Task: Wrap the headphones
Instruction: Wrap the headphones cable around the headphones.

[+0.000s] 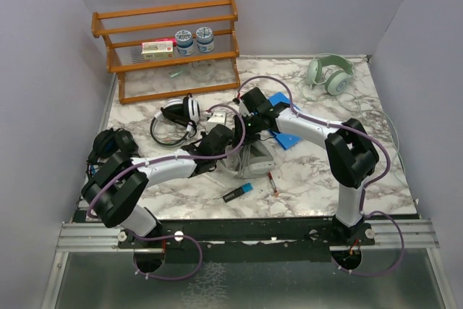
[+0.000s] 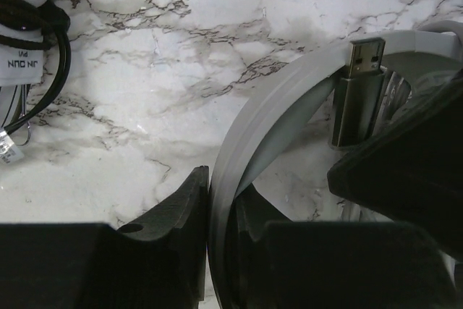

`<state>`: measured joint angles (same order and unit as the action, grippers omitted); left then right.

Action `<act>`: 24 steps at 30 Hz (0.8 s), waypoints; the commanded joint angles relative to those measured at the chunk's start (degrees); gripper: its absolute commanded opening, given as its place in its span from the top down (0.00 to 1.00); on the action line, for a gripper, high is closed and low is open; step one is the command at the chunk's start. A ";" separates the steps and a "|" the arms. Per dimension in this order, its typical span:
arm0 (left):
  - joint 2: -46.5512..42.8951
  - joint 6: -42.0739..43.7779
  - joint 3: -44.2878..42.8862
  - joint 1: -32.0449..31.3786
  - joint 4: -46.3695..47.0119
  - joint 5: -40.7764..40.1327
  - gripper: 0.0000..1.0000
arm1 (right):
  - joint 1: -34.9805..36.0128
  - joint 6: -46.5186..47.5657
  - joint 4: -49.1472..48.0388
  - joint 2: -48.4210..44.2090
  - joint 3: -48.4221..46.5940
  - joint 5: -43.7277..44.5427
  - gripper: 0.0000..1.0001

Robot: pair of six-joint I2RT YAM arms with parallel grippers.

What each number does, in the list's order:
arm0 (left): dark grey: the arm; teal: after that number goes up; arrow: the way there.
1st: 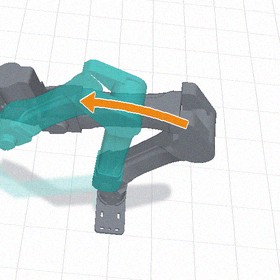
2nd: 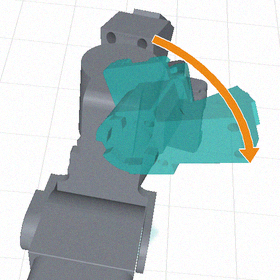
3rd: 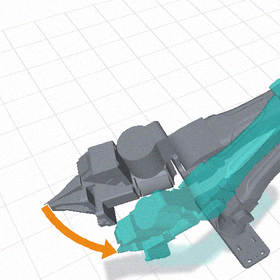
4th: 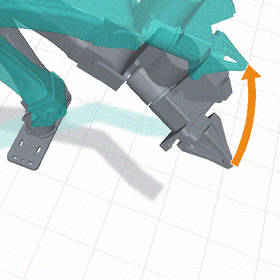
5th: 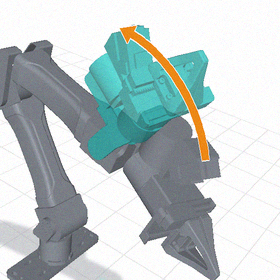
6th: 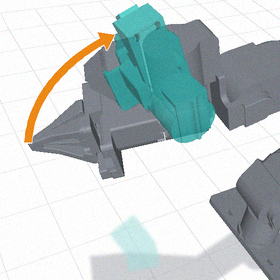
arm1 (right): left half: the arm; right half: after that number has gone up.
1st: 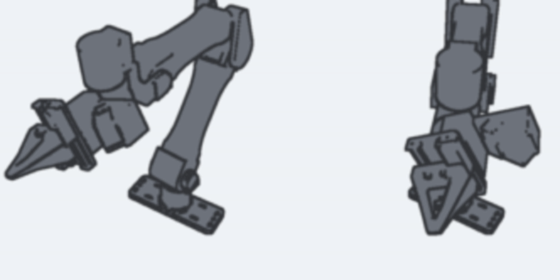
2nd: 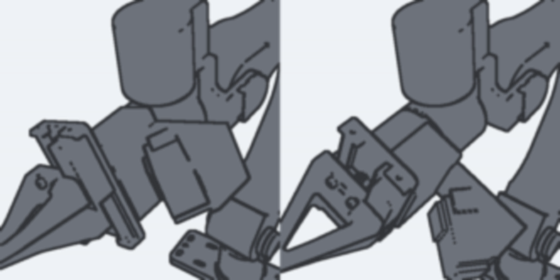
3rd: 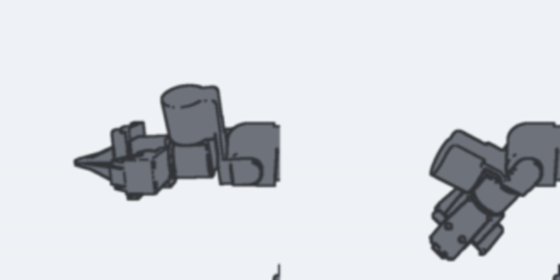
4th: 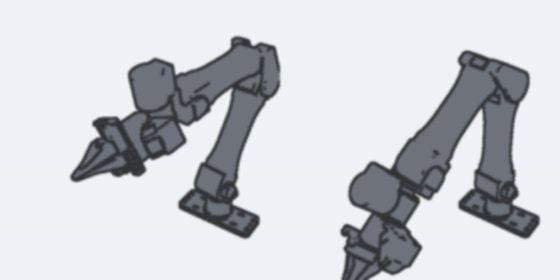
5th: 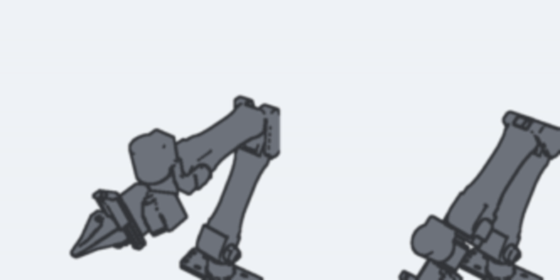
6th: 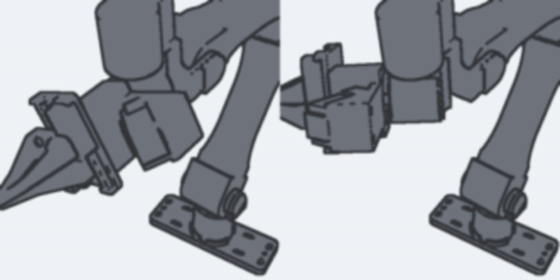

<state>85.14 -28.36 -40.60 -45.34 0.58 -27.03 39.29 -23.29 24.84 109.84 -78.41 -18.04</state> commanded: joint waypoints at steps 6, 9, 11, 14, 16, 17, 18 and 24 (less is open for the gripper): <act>1.88 -2.80 -4.54 -0.36 1.13 -2.87 0.83 | 0.44 6.83 8.99 -0.78 0.11 5.11 0.99; 1.63 -2.47 -4.87 -0.27 1.30 -3.30 0.83 | 0.37 7.08 9.01 -0.54 0.27 4.45 0.99; 1.45 -2.45 -5.30 0.20 0.78 -3.63 0.83 | 0.44 7.26 9.21 -0.13 0.07 3.52 0.98; 1.43 -1.98 -6.27 1.33 -0.12 -3.90 0.82 | 0.44 8.03 10.13 -0.27 -0.21 3.02 0.97; 1.36 -1.02 -6.59 1.96 0.26 -4.02 0.82 | 0.50 8.80 11.15 -0.66 -0.67 3.18 0.95; 1.37 -0.58 -6.60 2.27 0.67 -4.00 0.82 | 0.45 9.19 11.78 -0.80 -0.95 3.25 0.94; 1.34 0.00 -6.74 2.54 1.11 -3.81 0.82 | 0.45 9.42 12.20 -0.96 -1.10 3.44 0.94; 0.96 1.44 -6.54 2.61 2.66 -3.12 0.83 | 0.43 9.54 12.89 -0.28 -1.92 4.43 0.92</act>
<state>87.07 -27.22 -44.69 -44.21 -1.13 -27.00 39.70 -15.49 30.81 109.49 -79.66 -15.88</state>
